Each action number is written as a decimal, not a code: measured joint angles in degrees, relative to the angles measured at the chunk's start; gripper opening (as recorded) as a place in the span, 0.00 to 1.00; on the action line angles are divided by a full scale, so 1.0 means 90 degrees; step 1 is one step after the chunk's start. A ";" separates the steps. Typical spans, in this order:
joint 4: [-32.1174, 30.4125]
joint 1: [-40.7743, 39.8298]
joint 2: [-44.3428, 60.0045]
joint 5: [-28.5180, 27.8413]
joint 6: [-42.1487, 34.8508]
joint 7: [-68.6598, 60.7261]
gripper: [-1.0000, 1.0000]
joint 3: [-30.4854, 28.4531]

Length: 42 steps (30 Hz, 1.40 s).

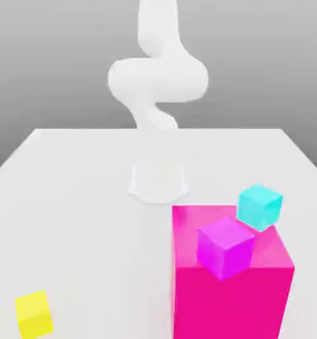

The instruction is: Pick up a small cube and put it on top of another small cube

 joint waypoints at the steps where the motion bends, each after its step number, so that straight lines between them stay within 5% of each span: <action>1: -0.0102 0.0132 0.0199 -0.0011 0.0062 -0.0139 0.50 0.0084; 20: -0.3674 0.2700 0.4065 0.0002 0.3084 -0.3690 0.50 0.1513; 24: -0.4274 0.2697 0.4411 0.0295 0.4010 -0.4237 0.50 0.1292; 31: -0.4059 0.3511 0.5964 -0.1236 0.5351 -0.3175 0.50 0.0008; 32: -0.4034 0.3657 0.6128 -0.1211 0.5490 -0.3191 0.00 -0.0128; 42: -0.4132 0.3393 0.5585 -0.0884 0.5039 -0.3426 0.00 0.0230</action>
